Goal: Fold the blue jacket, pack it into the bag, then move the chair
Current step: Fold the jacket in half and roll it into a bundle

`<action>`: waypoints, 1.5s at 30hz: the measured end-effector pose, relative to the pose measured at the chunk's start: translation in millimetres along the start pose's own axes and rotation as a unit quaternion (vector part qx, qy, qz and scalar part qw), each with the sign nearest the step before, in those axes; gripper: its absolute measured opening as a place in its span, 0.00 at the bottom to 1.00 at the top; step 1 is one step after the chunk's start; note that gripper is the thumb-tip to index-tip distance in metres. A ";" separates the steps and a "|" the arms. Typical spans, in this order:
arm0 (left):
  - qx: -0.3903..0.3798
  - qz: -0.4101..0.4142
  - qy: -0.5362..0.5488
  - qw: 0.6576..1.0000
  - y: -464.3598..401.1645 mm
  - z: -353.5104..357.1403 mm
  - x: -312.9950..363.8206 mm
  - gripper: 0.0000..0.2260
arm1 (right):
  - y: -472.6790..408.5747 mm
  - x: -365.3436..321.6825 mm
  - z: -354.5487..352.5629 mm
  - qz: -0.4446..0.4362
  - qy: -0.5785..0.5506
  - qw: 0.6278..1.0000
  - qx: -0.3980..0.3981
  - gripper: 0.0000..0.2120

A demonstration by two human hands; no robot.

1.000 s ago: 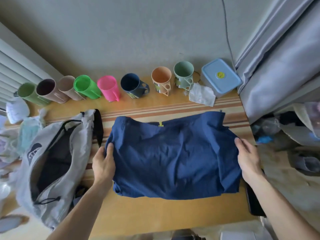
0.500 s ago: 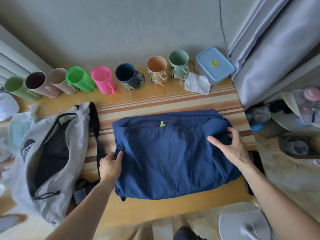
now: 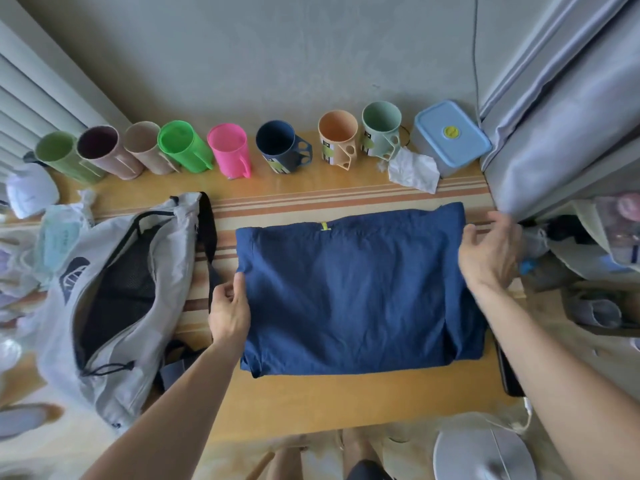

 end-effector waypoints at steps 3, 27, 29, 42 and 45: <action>-0.061 -0.026 -0.032 0.997 4.6 4.0 -10.4 0.31 | 90.8 -49.6 20.7 -0.265 0.005 0.961 -0.076 0.19; -0.431 0.215 -0.206 0.852 158.6 87.8 87.1 0.29 | 131.4 -9.6 41.8 0.294 -0.417 0.812 -0.283 0.23; -0.341 0.332 -0.267 0.838 151.5 105.6 73.6 0.22 | 115.7 13.4 12.9 0.163 -0.248 0.937 -0.187 0.27; -0.145 0.470 -0.294 0.820 69.8 116.9 18.0 0.23 | 138.2 12.6 95.2 -0.388 0.113 0.854 -0.327 0.27; -0.131 0.564 -0.270 0.769 79.3 83.9 15.9 0.29 | 150.3 7.8 57.5 -0.403 0.010 0.867 -0.291 0.21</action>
Point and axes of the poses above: each hand's wrist, its own y-axis away from the middle knuckle, its own z-axis out of the palm, x = y × z, the point moved 5 cm from there along -y, towards the middle knuckle, and after that the axes turned 1 degree about x, right-handed, at the moved point
